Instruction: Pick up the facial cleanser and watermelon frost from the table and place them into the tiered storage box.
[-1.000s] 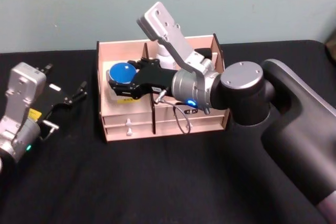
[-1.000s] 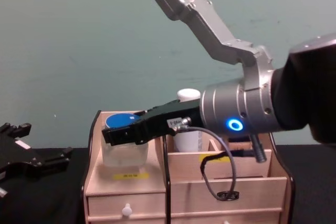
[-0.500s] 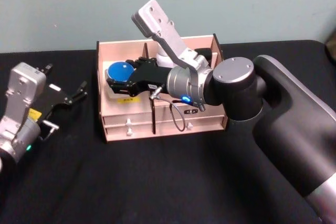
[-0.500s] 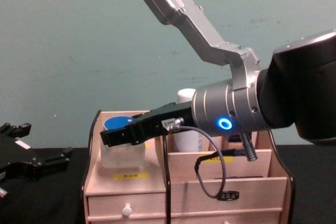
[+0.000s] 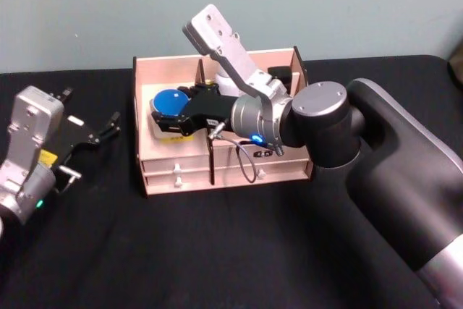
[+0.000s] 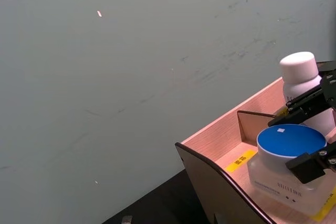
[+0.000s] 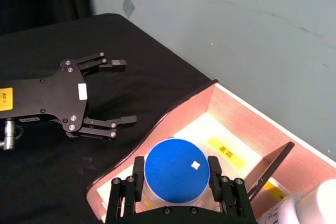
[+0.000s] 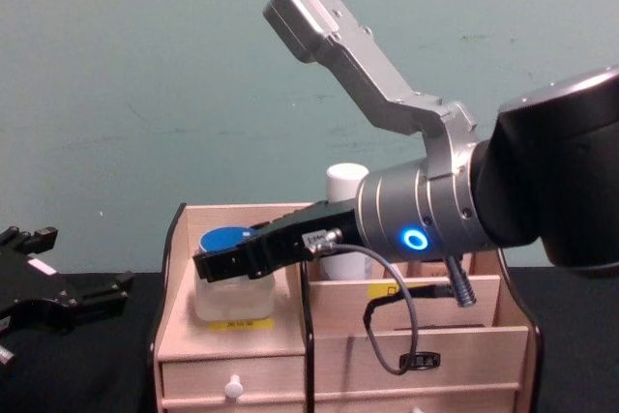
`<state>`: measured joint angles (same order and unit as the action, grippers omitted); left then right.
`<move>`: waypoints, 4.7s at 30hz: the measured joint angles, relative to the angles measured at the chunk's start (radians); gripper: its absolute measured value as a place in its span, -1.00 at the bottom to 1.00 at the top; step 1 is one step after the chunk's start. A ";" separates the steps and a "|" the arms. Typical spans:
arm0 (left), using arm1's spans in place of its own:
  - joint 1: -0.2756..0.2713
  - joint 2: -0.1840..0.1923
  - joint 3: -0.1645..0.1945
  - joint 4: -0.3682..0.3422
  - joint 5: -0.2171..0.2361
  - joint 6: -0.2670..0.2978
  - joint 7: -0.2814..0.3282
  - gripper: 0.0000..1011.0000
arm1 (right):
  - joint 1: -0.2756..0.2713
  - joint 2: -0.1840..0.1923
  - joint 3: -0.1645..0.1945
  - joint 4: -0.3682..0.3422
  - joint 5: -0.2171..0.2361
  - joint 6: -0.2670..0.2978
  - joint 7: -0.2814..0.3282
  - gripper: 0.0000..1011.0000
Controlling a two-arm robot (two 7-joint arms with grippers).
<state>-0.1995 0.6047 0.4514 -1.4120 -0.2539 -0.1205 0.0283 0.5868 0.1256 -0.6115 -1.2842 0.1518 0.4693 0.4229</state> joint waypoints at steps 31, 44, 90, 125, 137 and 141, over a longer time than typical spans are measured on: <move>0.000 0.000 0.000 0.000 0.000 0.000 0.000 1.00 | -0.024 0.008 0.008 -0.037 -0.031 -0.061 -0.024 0.98; 0.000 0.000 0.000 0.000 0.000 0.000 0.000 1.00 | -0.152 0.057 0.064 -0.202 -0.098 -0.235 -0.116 0.98; 0.000 0.000 0.000 0.000 0.000 0.000 0.000 1.00 | -0.500 0.143 0.469 -0.320 -0.172 -0.410 -0.313 0.98; 0.000 0.000 0.000 0.000 0.000 0.000 0.000 1.00 | -0.497 0.129 0.469 -0.283 -0.189 -0.408 -0.312 0.98; 0.000 0.000 0.000 0.000 0.000 0.000 0.000 1.00 | -0.497 0.129 0.469 -0.284 -0.188 -0.408 -0.311 0.98; 0.000 0.000 0.000 0.000 0.000 0.000 0.000 1.00 | -0.497 0.129 0.469 -0.284 -0.188 -0.408 -0.311 0.98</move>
<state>-0.1995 0.6047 0.4514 -1.4120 -0.2539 -0.1205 0.0283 0.0897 0.2546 -0.1421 -1.5686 -0.0359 0.0613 0.1116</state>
